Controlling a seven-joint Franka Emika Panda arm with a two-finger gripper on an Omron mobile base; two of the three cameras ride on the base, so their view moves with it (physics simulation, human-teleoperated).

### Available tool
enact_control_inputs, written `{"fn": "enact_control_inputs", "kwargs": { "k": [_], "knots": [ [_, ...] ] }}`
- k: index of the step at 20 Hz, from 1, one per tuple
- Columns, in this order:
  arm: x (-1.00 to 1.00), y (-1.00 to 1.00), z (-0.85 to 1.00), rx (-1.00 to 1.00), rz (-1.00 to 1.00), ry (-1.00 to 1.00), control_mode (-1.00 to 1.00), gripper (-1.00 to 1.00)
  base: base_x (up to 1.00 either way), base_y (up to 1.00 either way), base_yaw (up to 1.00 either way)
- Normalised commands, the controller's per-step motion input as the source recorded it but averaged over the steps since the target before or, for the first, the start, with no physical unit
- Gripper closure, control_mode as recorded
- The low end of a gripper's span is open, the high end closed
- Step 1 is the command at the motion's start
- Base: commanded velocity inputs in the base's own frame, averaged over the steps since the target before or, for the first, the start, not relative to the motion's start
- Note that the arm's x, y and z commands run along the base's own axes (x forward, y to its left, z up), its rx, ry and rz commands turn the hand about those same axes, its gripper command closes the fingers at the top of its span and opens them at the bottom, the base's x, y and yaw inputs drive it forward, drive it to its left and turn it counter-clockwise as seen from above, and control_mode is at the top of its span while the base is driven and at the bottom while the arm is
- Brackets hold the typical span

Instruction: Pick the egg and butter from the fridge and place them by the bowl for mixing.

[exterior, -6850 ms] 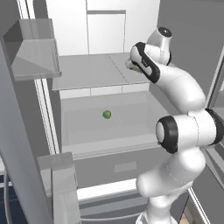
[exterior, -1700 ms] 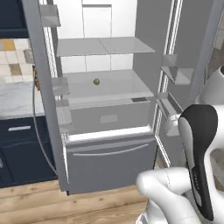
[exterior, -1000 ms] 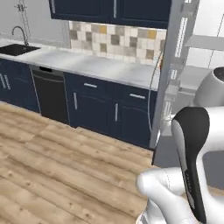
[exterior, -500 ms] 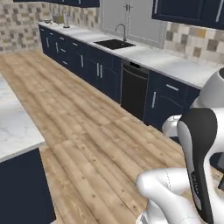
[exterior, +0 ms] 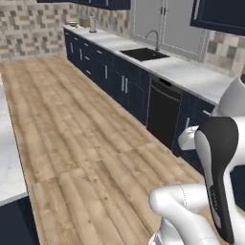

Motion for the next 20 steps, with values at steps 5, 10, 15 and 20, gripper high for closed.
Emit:
{"fn": "enact_control_inputs", "kwargs": {
  "k": [5,10,15,20],
  "knots": [
    [0.0,0.0,0.0,0.0,0.0,0.0,1.0,1.0,1.0,-0.3,0.37],
    [0.0,0.0,0.0,0.0,0.0,0.0,1.0,1.0,1.0,0.0,0.41],
    [0.0,0.0,0.0,0.0,0.0,0.0,1.0,1.0,1.0,0.0,0.35],
    [0.0,0.0,0.0,0.0,0.0,0.0,1.0,1.0,1.0,-0.08,0.33]
  ]
}}
